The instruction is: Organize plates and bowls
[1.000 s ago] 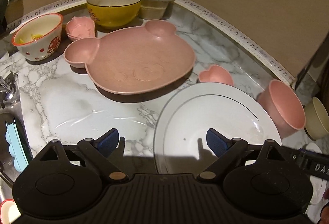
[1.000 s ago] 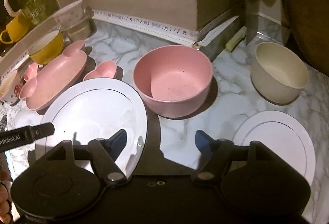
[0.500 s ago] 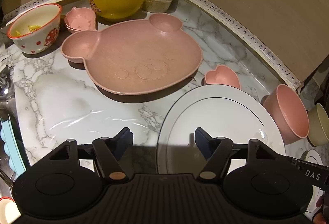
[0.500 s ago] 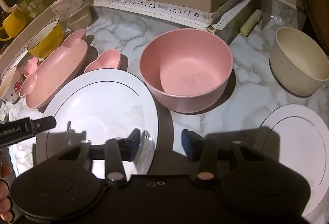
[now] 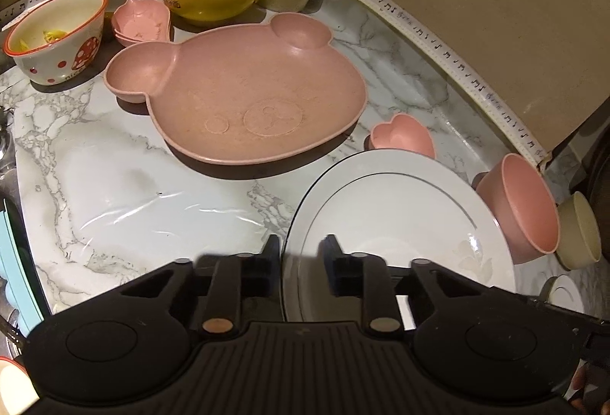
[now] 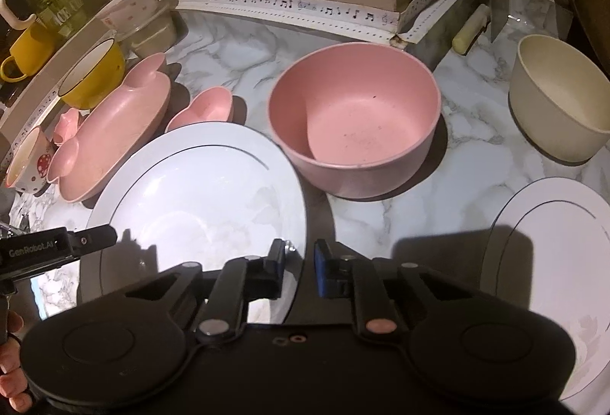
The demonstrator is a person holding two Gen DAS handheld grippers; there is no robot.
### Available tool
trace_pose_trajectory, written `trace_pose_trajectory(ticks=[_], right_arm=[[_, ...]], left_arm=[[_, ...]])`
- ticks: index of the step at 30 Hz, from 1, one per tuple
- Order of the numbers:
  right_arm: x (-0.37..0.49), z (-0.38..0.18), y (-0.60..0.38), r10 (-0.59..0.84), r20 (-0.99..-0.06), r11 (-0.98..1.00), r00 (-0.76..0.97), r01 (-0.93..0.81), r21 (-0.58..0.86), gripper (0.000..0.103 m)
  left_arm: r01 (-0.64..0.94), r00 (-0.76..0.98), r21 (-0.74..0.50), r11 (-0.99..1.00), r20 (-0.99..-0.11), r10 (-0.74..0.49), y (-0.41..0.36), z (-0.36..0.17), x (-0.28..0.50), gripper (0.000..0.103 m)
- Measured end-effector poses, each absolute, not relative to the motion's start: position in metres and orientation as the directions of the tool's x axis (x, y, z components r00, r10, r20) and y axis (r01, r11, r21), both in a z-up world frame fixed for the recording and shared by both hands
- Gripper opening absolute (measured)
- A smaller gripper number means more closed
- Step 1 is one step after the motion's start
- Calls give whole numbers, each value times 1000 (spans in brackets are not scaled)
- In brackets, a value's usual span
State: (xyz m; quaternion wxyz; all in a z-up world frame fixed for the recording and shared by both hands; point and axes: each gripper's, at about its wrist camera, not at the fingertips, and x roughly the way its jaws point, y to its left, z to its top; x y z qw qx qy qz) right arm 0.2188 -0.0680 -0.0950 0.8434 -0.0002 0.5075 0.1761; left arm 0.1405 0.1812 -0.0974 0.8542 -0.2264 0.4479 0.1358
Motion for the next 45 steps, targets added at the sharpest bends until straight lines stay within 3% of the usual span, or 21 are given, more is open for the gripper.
trace_pose_trajectory(ticks=[17,45], right_arm=[[190,-92,-64,274,-859,933,433,-337,128,11],[117,-95,-79,333,-879,899,342,-396,187,11]], left_arm=[[-410,572,-222,885,-818,60,174,-85,110,18],[-419,547,-180,890,-832,89,163,-80,33,18]])
